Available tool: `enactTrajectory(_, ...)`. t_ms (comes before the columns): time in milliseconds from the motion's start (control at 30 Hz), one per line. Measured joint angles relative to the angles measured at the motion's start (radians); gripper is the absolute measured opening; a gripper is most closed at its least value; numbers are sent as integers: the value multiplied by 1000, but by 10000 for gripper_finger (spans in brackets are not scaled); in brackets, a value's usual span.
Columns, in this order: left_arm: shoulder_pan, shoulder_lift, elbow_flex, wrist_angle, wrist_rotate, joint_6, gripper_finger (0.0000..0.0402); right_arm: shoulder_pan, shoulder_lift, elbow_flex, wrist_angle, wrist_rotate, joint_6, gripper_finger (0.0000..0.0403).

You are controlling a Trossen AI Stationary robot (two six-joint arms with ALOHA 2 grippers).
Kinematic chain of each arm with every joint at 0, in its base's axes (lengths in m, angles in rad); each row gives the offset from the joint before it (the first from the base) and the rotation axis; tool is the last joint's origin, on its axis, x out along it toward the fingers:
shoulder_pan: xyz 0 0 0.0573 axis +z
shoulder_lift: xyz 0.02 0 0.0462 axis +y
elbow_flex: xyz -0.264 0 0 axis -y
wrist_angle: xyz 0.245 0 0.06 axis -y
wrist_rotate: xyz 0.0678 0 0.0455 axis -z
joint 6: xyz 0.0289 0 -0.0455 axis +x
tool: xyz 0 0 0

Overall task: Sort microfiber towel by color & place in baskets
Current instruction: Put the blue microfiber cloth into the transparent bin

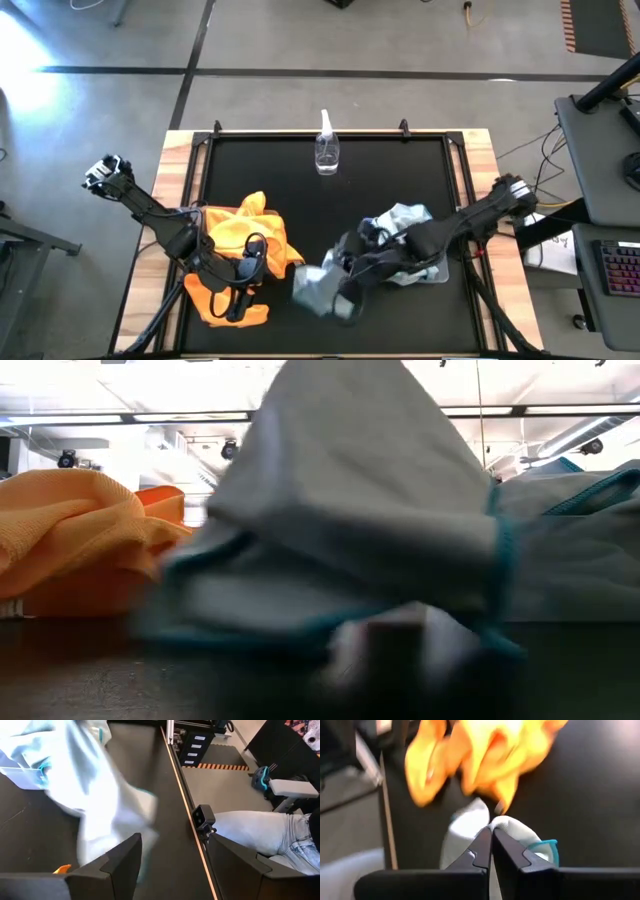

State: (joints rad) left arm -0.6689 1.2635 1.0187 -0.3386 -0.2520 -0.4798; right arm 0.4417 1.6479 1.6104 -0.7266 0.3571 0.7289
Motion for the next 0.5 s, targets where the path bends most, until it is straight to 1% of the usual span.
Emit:
enactTrajectory(100,0,-1,0,0,0,0,214,1,-54,0,-3,118,-12,9)
enactTrajectory(233,0,-2,0,0,0,0,214,1,-111,0,-3,245,-33,9)
enactTrajectory(367,0,-3,0,0,0,0,214,1,-154,0,-30,319,-35,9)
enactTrajectory(500,0,-3,1,-1,0,0,214,1,-194,1,-125,354,-13,9)
